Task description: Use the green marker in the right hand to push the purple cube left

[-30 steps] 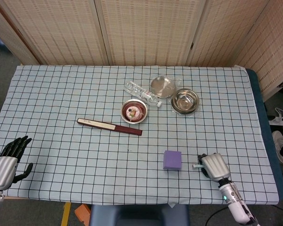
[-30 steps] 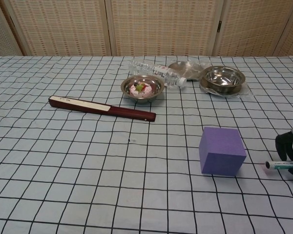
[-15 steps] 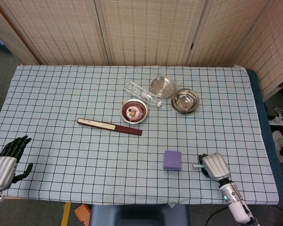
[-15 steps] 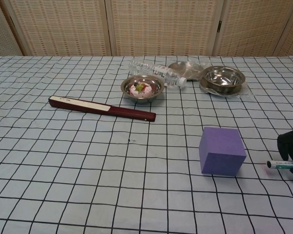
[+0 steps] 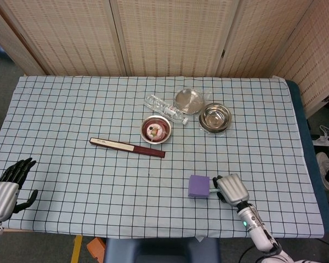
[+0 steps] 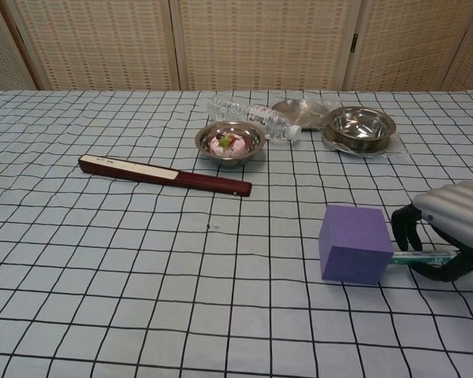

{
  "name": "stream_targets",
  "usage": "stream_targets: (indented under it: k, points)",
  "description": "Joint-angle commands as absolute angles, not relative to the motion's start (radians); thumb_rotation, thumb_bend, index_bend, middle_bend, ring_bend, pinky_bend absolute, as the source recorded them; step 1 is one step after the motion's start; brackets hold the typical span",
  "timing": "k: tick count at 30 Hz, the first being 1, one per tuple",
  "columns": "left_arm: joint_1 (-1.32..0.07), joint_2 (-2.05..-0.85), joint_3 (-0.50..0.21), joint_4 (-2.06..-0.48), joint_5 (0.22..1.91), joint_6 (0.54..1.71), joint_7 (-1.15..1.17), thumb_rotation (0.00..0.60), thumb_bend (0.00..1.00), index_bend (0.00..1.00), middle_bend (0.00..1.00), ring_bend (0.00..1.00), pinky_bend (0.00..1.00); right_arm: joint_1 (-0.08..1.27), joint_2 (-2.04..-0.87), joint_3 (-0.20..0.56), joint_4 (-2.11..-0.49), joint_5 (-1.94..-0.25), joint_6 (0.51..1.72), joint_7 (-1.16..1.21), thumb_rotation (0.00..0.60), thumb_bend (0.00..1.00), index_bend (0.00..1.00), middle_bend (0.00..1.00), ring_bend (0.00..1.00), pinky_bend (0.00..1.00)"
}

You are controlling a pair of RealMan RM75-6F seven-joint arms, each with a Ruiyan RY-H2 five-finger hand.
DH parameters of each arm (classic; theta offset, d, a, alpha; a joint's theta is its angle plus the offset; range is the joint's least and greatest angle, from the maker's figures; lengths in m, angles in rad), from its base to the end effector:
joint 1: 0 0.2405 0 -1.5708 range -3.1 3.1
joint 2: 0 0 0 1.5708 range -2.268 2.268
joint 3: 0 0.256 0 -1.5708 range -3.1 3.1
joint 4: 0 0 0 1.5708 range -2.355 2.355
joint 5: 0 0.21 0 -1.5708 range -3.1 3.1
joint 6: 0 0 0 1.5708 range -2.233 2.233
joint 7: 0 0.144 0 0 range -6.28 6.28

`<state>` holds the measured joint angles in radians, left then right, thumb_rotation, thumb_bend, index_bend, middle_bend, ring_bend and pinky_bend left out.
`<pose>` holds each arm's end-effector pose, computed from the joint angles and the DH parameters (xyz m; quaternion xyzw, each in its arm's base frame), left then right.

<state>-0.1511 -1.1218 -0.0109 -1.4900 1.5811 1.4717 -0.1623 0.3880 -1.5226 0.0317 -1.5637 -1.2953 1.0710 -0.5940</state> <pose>-0.3162 0.1955 0.1588 -0.6292 -0.3801 -0.4145 0.5364 -0.2332 -0.2362 -0.0199 0.7749 -0.3446 0.2581 0.4628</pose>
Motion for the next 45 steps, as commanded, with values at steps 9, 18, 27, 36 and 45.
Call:
stream_targets:
  k: [9, 18, 27, 36, 45]
  points:
    - [-0.152, -1.119, -0.010, -1.487, 1.582, 1.470, -0.173, 0.600, 0.43, 0.00, 0.00, 0.00, 0.11, 0.441, -1.573, 0.059, -1.583, -1.248, 1.044, -0.644, 0.600, 0.40, 0.95, 0.86, 0.78, 0.66]
    - [-0.155, -1.114, -0.007, -1.483, 1.585, 1.464, -0.190, 0.600, 0.43, 0.00, 0.00, 0.00, 0.11, 0.503, -1.639, 0.092, -1.582, -1.199, 1.021, -0.711, 0.600, 0.40, 0.95, 0.86, 0.78, 0.66]
    - [-0.158, -1.109, -0.004, -1.479, 1.593, 1.465, -0.215, 0.600, 0.43, 0.00, 0.00, 0.00, 0.11, 0.566, -1.717, 0.132, -1.564, -1.131, 1.025, -0.787, 0.600, 0.40, 0.95, 0.86, 0.78, 0.66]
    - [-0.165, -1.105, -0.002, -1.470, 1.590, 1.449, -0.244, 0.600, 0.43, 0.00, 0.00, 0.00, 0.11, 0.609, -1.768, 0.148, -1.540, -1.086, 1.025, -0.828, 0.600, 0.40, 0.95, 0.86, 0.78, 0.67]
    - [-0.174, -1.096, -0.004, -1.457, 1.582, 1.433, -0.292, 0.600, 0.43, 0.00, 0.00, 0.00, 0.11, 0.694, -1.876, 0.196, -1.472, -1.036, 1.010, -0.855, 0.600, 0.40, 0.95, 0.86, 0.78, 0.67]
